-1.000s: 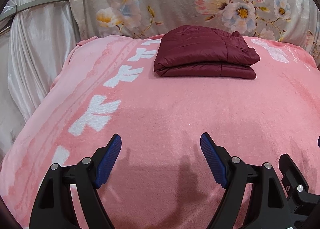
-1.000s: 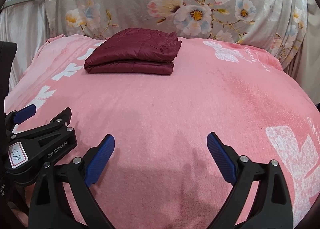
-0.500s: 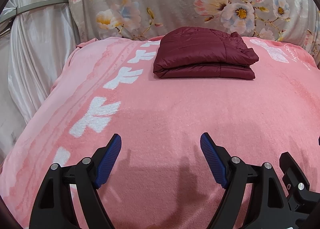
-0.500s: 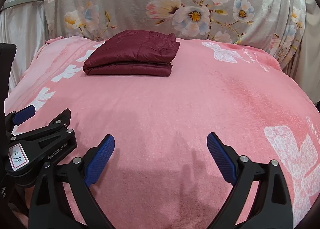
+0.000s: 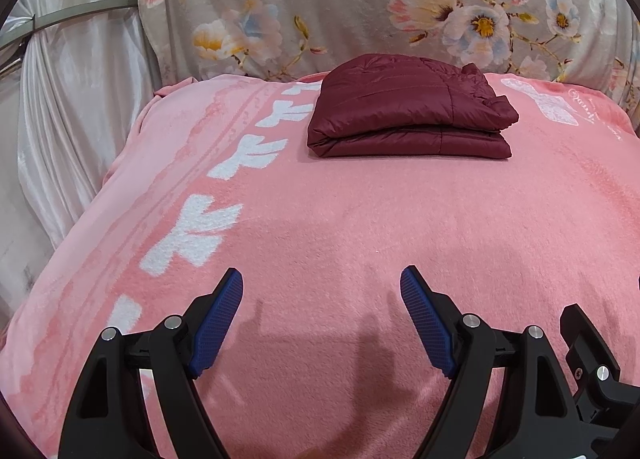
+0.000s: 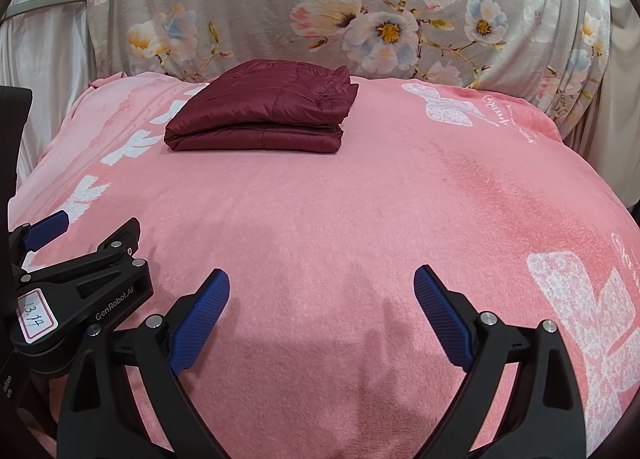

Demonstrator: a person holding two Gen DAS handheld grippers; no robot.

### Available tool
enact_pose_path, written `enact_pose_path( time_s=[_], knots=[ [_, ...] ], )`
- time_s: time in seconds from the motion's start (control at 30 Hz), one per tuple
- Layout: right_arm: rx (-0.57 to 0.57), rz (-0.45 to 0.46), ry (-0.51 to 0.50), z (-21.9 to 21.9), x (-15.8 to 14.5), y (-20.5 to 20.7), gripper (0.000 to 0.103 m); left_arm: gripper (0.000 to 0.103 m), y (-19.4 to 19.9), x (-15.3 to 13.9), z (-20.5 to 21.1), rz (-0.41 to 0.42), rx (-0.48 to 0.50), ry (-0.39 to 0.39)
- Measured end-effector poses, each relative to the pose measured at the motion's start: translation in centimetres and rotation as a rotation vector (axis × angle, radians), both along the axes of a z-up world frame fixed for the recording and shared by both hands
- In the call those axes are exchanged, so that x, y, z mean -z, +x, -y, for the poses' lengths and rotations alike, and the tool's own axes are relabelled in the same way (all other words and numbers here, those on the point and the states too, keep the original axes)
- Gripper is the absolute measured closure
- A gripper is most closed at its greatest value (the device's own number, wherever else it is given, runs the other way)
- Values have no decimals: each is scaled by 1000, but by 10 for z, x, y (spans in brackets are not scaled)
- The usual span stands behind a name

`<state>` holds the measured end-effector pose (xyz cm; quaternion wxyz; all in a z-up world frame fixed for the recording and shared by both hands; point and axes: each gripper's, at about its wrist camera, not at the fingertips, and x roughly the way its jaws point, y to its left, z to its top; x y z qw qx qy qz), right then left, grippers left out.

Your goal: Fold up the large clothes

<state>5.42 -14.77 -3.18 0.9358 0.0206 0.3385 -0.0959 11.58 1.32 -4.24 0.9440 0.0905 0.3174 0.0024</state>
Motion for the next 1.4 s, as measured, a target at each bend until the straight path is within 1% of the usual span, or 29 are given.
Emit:
enact_pose_path(
  time_s=[0.37,1.1,1.4],
  knots=[
    [-1,0,0,0,0,0,12,26,-2,-1,1,5,-1,5],
    [-5,1,-1,2,0,0,12,26,-2,-1,1,7,0,5],
    [-4,0,-2,3,-1,-1,12,29,-2,-1,3,8,-3,16]
  ],
)
